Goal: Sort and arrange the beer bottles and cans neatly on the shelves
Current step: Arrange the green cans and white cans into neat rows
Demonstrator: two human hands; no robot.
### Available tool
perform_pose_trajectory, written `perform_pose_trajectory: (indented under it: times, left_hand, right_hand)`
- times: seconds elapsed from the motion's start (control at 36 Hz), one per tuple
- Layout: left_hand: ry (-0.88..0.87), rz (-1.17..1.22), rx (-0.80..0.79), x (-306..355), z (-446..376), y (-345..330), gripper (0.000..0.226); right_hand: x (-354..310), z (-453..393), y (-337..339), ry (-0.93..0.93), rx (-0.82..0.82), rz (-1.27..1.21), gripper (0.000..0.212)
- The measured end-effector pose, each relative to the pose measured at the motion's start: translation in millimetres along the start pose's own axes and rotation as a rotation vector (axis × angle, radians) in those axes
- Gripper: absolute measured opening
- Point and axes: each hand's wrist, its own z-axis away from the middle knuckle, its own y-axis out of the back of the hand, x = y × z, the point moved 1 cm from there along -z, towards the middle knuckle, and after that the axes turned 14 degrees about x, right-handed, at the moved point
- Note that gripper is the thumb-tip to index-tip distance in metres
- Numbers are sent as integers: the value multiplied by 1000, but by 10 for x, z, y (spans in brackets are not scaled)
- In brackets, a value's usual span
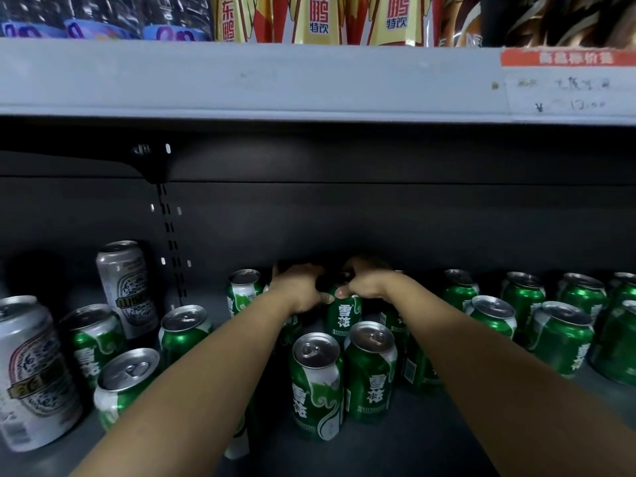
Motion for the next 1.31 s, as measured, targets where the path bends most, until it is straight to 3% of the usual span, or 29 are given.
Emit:
perform_pose_trajectory:
  times: [0.19,0.39,0.5,0.56,0.64,0.78,0.83,0.92,1.14,1.31]
  left_hand:
    - [10,-43,15,-9,-19,-59,53]
    - [17,-21,23,116,63,52,53]
    - [22,22,97,215,146,137,51]
    - [29,30,99,280,218,175,49]
    - [63,66,87,385,327,245,46]
    - [57,127,124,508,509,337,43]
    - [50,146,151,543,574,359,45]
    - [20,164,168,587,646,373,45]
    - [41,193,179,517,763,419,45]
    - [70,190,140,440,822,347,41]
  right_hand:
    - [-3,23,-66,13,93,-41,63]
    - [-30,117,-14,85,102,95,71]
    - [-28,261,158,155,149,120,48]
    - [-35,366,284,200,94,101,32]
    - [-42,511,408,249,19,96,24]
    - [-48,822,462,164,-367,48,30]
    - [-52,948,476,154,-440,79,43]
    - [-57,1044,452,191,-364,127,57]
    - [-33,1025,363,233,-95,118,57]
    - [-21,937,306,202,-31,122,61]
